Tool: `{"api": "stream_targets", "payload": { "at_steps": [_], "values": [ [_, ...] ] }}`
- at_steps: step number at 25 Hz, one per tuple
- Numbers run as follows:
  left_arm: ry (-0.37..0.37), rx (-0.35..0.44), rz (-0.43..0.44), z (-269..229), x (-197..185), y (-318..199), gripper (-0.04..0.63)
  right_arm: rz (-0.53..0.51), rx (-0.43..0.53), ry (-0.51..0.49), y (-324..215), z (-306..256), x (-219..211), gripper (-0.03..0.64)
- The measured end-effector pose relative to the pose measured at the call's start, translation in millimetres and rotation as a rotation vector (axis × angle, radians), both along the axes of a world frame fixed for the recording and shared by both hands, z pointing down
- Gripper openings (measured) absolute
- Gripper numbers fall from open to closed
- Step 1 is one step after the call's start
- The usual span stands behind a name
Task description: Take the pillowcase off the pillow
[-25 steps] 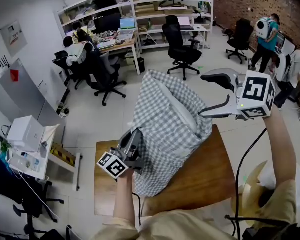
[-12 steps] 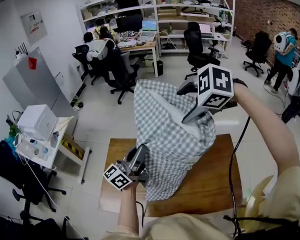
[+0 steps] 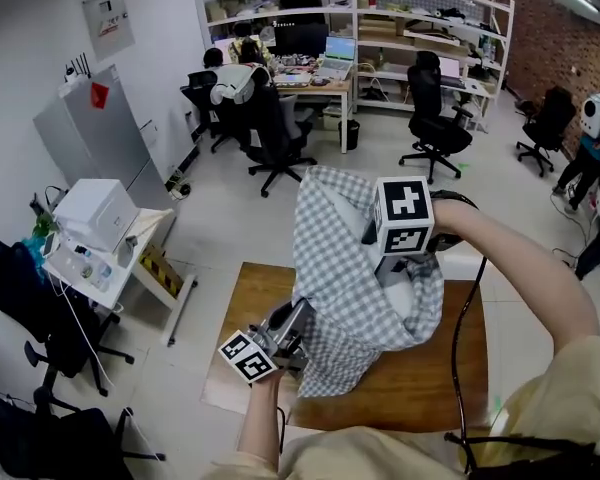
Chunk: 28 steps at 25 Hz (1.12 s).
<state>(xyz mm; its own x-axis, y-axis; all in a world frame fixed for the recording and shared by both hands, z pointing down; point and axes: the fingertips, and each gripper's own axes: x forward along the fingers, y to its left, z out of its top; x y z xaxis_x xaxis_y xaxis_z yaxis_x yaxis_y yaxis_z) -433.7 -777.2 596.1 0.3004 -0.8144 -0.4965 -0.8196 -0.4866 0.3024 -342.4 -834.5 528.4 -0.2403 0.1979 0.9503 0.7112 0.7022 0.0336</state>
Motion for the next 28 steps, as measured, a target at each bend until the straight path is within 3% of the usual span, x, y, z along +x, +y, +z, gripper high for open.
{"api": "stream_targets", "payload": {
  "at_steps": [3,9,11,13,16,20,23,26,28],
  "values": [
    [0.011,-0.002,-0.009,24,-9,13,0.026,0.034,0.042,0.002,10,28,-9,0.332],
    [0.038,-0.016,-0.015,18,-23,13,0.026,0.073,0.122,-0.008,1,37,-19,0.221],
    [0.041,-0.021,-0.012,12,-19,0,0.026,0.114,0.166,-0.035,-26,38,-18,0.138],
    [0.033,-0.026,-0.004,3,-13,-13,0.032,0.171,0.174,-0.069,-51,33,-17,0.014],
    [0.02,-0.029,0.005,16,-11,-2,0.034,0.215,0.082,-0.119,-38,33,-13,0.011],
    [0.024,0.004,0.005,3,-20,7,0.072,0.287,-0.141,-0.221,-12,-21,-15,0.009],
    [0.003,-0.01,0.008,-7,-9,9,0.178,0.315,-0.283,-0.316,-4,-50,-7,0.009],
    [-0.15,-0.083,-0.02,-41,13,18,0.425,0.351,-0.394,-0.378,-4,-65,-11,0.009],
    [-0.284,-0.074,-0.127,-76,19,24,0.431,0.4,-0.415,-0.399,-16,-69,-26,0.009]
  ]
}}
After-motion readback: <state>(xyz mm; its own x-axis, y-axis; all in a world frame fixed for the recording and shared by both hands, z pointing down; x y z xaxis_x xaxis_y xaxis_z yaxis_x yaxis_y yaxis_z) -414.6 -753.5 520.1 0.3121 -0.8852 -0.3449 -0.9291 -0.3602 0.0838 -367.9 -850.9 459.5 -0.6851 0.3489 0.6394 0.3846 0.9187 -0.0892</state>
